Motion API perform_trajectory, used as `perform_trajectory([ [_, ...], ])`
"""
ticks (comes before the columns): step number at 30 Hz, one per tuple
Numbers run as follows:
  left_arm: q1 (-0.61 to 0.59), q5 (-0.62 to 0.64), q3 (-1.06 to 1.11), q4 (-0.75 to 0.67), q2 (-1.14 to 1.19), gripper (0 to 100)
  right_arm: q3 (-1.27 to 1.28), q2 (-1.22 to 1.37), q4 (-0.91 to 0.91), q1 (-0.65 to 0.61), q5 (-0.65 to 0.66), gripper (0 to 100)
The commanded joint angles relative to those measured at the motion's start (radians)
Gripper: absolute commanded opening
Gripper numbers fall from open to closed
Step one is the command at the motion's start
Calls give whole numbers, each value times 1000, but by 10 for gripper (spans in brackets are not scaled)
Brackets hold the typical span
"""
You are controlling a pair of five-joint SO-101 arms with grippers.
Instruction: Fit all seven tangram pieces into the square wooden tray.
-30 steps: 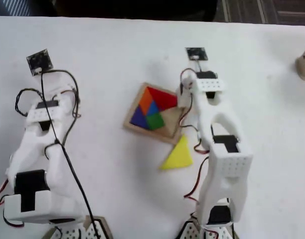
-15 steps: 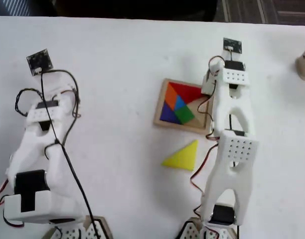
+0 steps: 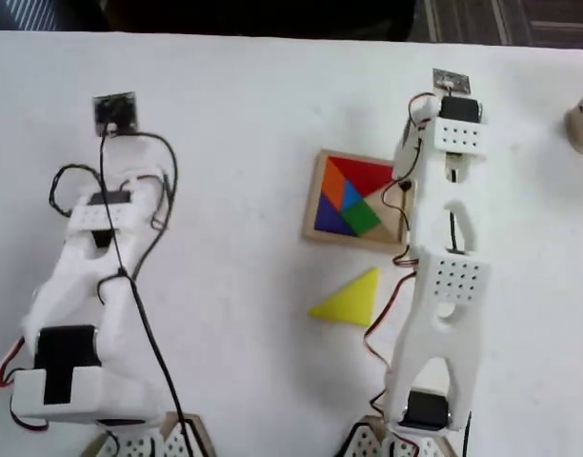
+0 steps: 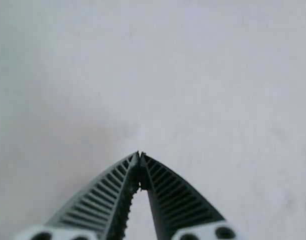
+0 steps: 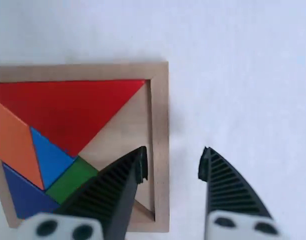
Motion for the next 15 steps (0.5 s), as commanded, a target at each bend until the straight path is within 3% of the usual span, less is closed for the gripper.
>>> perform_trajectory([
  [1, 59, -43, -15, -5, -12, 23, -20, -44, 31, 21, 17, 163],
  [9, 113, -44, -11, -5, -12, 23, 290, -209, 15, 33, 64, 145],
  [15, 119, -46, -9, -5, -12, 23, 724, -484, -206, 39, 68, 145],
])
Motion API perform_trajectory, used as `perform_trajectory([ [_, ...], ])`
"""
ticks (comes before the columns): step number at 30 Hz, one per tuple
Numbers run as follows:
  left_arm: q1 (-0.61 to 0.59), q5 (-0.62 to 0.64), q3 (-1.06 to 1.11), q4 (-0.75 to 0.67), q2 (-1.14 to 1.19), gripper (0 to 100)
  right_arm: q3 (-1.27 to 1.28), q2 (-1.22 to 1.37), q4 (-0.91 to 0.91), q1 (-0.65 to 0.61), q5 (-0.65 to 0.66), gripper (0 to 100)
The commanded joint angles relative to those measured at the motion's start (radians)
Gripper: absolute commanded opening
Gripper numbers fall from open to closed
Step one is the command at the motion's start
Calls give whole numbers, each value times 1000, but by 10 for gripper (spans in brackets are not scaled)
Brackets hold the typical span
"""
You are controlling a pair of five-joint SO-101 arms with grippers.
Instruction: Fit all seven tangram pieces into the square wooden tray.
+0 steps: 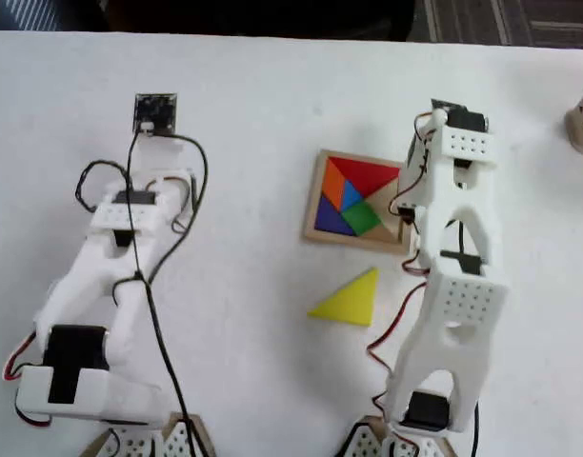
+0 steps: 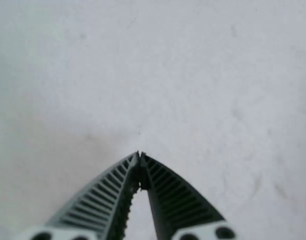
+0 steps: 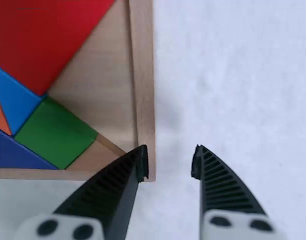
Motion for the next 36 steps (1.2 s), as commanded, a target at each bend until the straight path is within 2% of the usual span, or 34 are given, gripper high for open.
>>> perform_trajectory([
  [1, 24, -14, -9, -5, -12, 23, 284, -263, -154, 12, 14, 145],
  [5, 42, -15, -5, 3, -12, 23, 629, -524, -335, 13, 15, 145],
  [7, 71, -74, 21, 2, -16, 22, 758, -631, -390, 33, 15, 145],
  [10, 131, -178, 86, 3, -79, 22, 884, -740, -421, 90, 38, 145],
  [12, 196, -187, 153, 3, -145, 23, 937, -773, -423, 122, 72, 145],
  [17, 384, -141, 284, 9, -317, 39, 997, -774, -456, 205, 110, 145],
  [21, 515, -132, 304, 107, -407, 166, 1049, -743, -545, 269, 115, 145],
  [24, 627, -130, 304, 129, -417, 238, 1054, -704, -585, 309, 120, 145],
  [29, 828, -140, 296, 123, -414, 244, 1046, -679, -596, 340, 121, 145],
  [33, 895, -146, 270, 130, -412, 245, 1043, -676, -596, 340, 123, 145],
  [36, 901, -219, 265, 127, -372, 245, 1045, -676, -596, 341, 144, 145],
])
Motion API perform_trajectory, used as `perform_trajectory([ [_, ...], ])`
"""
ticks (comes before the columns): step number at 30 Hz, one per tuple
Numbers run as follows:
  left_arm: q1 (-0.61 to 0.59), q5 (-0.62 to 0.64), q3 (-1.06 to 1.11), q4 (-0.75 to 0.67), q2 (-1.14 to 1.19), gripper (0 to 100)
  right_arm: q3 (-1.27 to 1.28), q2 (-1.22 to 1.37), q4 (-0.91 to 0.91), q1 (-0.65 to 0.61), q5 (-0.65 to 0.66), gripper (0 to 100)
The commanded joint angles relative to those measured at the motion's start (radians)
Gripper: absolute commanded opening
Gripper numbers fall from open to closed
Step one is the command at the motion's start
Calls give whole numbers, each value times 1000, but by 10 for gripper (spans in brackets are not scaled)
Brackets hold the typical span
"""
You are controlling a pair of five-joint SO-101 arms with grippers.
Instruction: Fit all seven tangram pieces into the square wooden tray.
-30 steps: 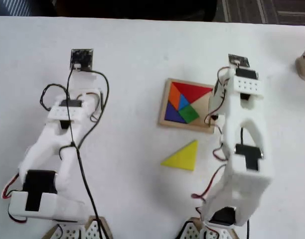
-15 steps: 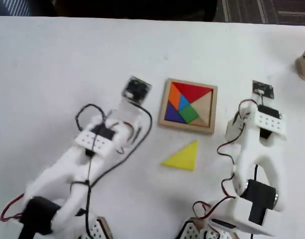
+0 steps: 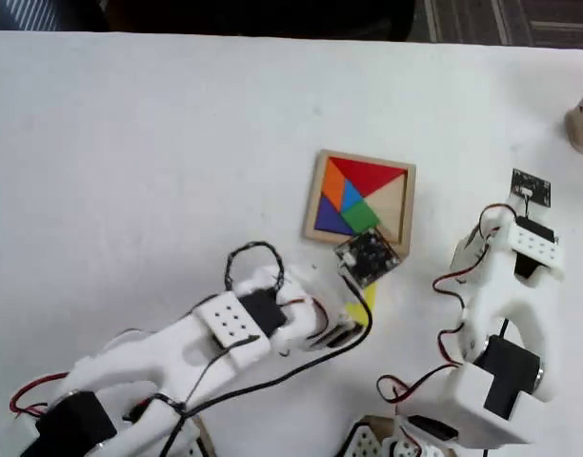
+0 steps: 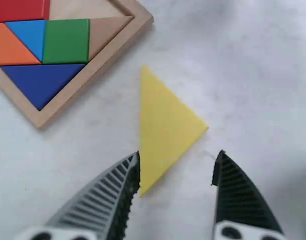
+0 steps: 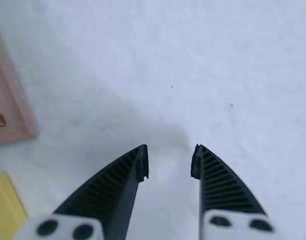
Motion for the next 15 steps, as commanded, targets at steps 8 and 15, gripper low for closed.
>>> perform_trajectory([
  [8, 18, -77, -247, 41, 332, 245, -15, -7, -10, 7, 35, 145],
  [15, -5, -77, -477, 66, 521, 245, -14, -7, -12, 7, 38, 145],
])
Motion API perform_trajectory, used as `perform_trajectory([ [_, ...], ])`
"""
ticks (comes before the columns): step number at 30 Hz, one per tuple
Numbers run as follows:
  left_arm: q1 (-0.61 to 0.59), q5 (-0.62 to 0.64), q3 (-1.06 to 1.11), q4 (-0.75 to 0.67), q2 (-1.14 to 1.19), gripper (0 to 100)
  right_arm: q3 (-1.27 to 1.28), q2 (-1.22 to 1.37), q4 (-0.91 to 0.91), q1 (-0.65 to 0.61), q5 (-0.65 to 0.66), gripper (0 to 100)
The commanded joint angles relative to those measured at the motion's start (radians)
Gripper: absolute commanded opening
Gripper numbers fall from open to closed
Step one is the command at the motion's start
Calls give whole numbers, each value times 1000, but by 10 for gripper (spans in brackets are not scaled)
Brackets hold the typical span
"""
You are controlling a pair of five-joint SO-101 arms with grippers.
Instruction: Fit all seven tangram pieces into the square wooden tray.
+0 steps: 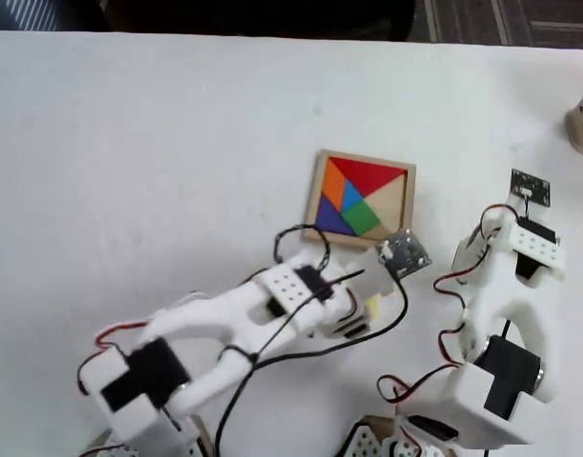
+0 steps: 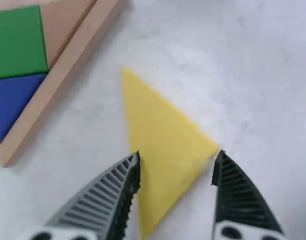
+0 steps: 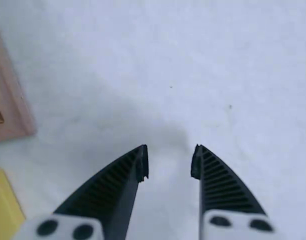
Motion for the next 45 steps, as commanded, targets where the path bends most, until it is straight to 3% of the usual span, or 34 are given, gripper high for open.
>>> perform_trajectory([
  [1, -8, -8, -133, 12, 50, 245, -14, -7, -12, 1, 34, 145],
  [6, -10, 25, -235, 137, 111, 247, -29, 31, -13, 1, 54, 145],
  [10, -56, 109, -322, 218, 177, 312, -63, 73, -5, 1, 55, 145],
  [17, -130, 229, -427, 261, 251, 353, -63, 74, -5, 1, 55, 145],
  [30, -131, 75, -448, 288, 265, 352, -63, 74, -5, -1, 55, 145],
  [41, -116, 232, -496, 284, 306, 351, -63, 74, -5, -1, 55, 145],
  [45, -114, 238, -663, 442, 420, 350, -64, 74, -5, -1, 55, 145],
])
